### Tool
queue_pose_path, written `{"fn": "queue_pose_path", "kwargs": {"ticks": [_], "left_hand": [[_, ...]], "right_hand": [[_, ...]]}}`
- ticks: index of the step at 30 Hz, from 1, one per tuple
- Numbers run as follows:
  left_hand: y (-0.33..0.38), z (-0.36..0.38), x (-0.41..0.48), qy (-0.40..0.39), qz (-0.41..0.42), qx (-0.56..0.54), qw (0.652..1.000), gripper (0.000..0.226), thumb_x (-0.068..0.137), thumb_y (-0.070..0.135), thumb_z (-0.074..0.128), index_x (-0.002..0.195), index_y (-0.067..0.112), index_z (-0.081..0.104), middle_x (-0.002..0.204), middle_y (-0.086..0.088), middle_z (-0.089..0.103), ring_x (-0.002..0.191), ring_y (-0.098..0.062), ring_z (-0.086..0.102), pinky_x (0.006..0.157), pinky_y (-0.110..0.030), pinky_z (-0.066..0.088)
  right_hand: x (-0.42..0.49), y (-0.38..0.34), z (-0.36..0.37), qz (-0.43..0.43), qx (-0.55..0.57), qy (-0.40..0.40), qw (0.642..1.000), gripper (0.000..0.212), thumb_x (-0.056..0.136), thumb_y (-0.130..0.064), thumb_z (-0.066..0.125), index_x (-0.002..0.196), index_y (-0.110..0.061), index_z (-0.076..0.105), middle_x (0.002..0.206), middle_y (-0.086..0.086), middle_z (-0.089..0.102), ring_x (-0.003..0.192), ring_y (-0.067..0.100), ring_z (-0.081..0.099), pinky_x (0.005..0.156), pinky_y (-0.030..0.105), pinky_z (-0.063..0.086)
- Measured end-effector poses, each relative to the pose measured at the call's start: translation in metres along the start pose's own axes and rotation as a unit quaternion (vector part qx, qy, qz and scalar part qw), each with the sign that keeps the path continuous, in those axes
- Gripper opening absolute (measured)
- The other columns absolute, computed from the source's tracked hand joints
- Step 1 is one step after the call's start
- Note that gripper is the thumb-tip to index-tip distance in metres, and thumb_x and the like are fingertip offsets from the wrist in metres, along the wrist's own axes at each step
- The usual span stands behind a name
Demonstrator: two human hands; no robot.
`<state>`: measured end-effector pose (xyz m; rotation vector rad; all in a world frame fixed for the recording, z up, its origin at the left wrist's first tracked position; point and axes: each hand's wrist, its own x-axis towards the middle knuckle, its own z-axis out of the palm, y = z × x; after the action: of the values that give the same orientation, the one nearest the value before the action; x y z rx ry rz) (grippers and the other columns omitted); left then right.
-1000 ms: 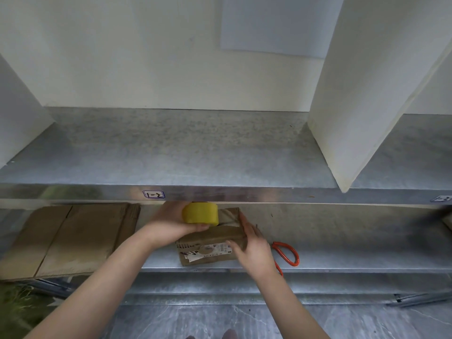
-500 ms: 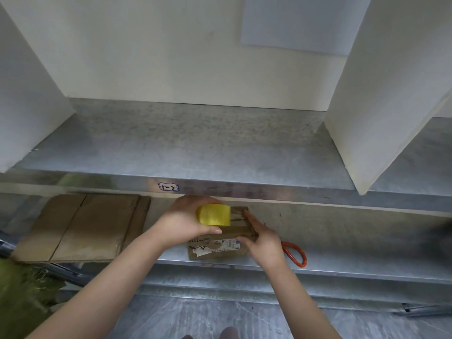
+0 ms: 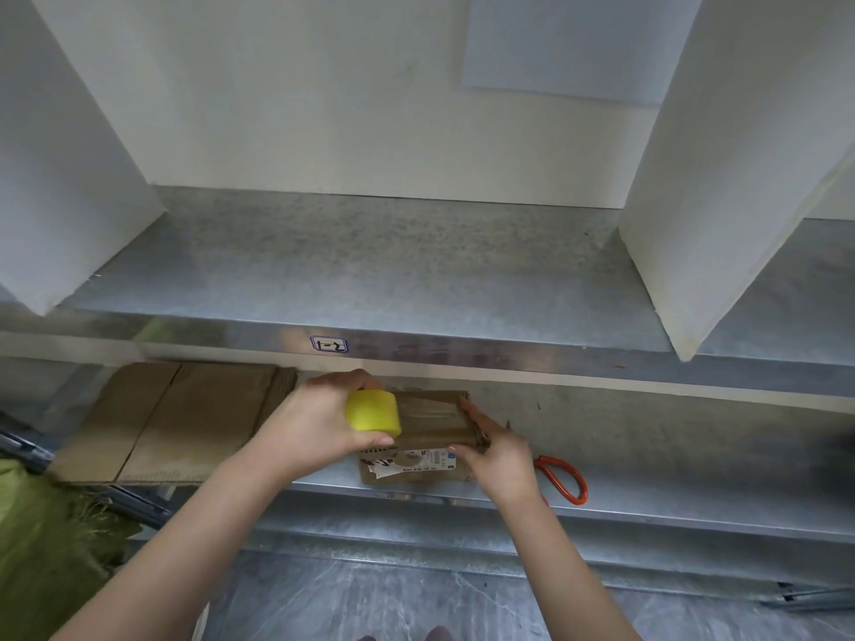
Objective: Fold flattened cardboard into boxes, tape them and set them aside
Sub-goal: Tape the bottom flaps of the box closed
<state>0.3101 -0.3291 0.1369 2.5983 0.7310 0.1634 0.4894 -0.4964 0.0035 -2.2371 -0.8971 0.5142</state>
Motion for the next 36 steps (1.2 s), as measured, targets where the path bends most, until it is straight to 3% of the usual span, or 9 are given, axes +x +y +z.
{"fn": "queue_pose_path", "kwargs": {"ticks": [5,10,16,18,22,24,27,32,36], "left_hand": [[-0.011,-0.011,-0.004,-0.039,-0.029,-0.002,0.999,0.069,0.062,0.056,0.081,0.114,0.032,0.043,0.099,0.015,0.052,0.091,-0.009,0.053,0.071,-0.016,0.04],[-0.018,-0.021,-0.003,-0.062,-0.029,-0.02,0.997,0.055,0.068,0.047,0.082,0.11,0.036,0.048,0.099,0.016,0.056,0.084,0.003,0.052,0.066,-0.003,0.037],[-0.046,-0.027,0.0,-0.022,-0.019,0.109,0.994,0.058,0.07,0.055,0.076,0.122,0.04,0.054,0.117,0.013,0.057,0.109,-0.011,0.051,0.081,-0.022,0.039],[-0.056,-0.022,-0.002,-0.042,-0.04,0.058,0.997,0.059,0.066,0.055,0.079,0.118,0.042,0.054,0.115,0.016,0.059,0.107,-0.009,0.054,0.083,-0.022,0.043],[-0.07,-0.022,-0.01,-0.061,-0.079,-0.088,0.991,0.065,0.057,0.056,0.083,0.11,0.035,0.053,0.107,0.022,0.057,0.095,0.004,0.054,0.072,-0.009,0.041],[-0.073,-0.022,-0.011,-0.059,-0.089,-0.087,0.99,0.064,0.056,0.063,0.079,0.108,0.036,0.054,0.105,0.018,0.059,0.09,0.002,0.056,0.069,-0.014,0.043],[-0.073,-0.022,-0.003,-0.044,-0.093,-0.043,0.994,0.052,0.065,0.051,0.081,0.107,0.038,0.053,0.106,0.013,0.059,0.091,-0.007,0.056,0.071,-0.02,0.043],[-0.075,-0.021,0.016,-0.024,-0.077,0.016,0.997,0.054,0.067,0.046,0.081,0.114,0.033,0.058,0.113,0.007,0.059,0.102,-0.013,0.054,0.083,-0.026,0.042],[-0.09,0.003,0.024,-0.067,-0.1,0.031,0.992,0.053,0.069,0.05,0.078,0.114,0.034,0.054,0.113,0.012,0.05,0.108,-0.013,0.049,0.089,-0.028,0.041]], "right_hand": [[-0.002,0.0,0.005,-0.004,0.001,0.003,1.0,0.071,0.083,-0.042,0.072,0.144,-0.047,0.036,0.125,-0.002,0.066,0.11,0.018,0.063,0.096,0.031,0.052],[-0.003,0.001,0.006,-0.002,-0.009,0.011,1.0,0.071,0.084,-0.043,0.071,0.145,-0.047,0.033,0.121,-0.002,0.066,0.107,0.017,0.064,0.093,0.031,0.053],[-0.002,0.003,0.008,-0.009,-0.006,0.013,1.0,0.07,0.085,-0.041,0.07,0.144,-0.047,0.034,0.119,-0.004,0.067,0.104,0.015,0.065,0.092,0.026,0.053],[-0.002,0.002,0.008,-0.008,-0.001,0.012,1.0,0.07,0.085,-0.04,0.07,0.144,-0.048,0.034,0.118,-0.005,0.067,0.103,0.013,0.065,0.09,0.023,0.053],[0.0,-0.001,0.007,-0.005,0.01,0.009,1.0,0.07,0.085,-0.039,0.071,0.144,-0.047,0.035,0.12,-0.006,0.067,0.101,0.011,0.065,0.089,0.021,0.053],[-0.001,-0.002,0.007,-0.002,0.007,0.008,1.0,0.069,0.085,-0.039,0.071,0.144,-0.047,0.036,0.118,-0.005,0.067,0.101,0.012,0.065,0.088,0.02,0.052],[-0.004,-0.003,0.007,-0.006,-0.001,0.017,1.0,0.069,0.086,-0.038,0.071,0.145,-0.043,0.036,0.115,-0.004,0.068,0.1,0.013,0.065,0.086,0.017,0.049],[-0.004,-0.004,0.014,-0.001,-0.028,0.042,0.999,0.071,0.085,-0.043,0.07,0.145,-0.045,0.033,0.108,-0.001,0.071,0.095,0.017,0.067,0.086,0.029,0.056],[-0.005,-0.004,0.018,-0.006,-0.028,0.061,0.998,0.073,0.085,-0.044,0.07,0.146,-0.047,0.03,0.106,0.0,0.072,0.094,0.019,0.068,0.087,0.034,0.057]]}}
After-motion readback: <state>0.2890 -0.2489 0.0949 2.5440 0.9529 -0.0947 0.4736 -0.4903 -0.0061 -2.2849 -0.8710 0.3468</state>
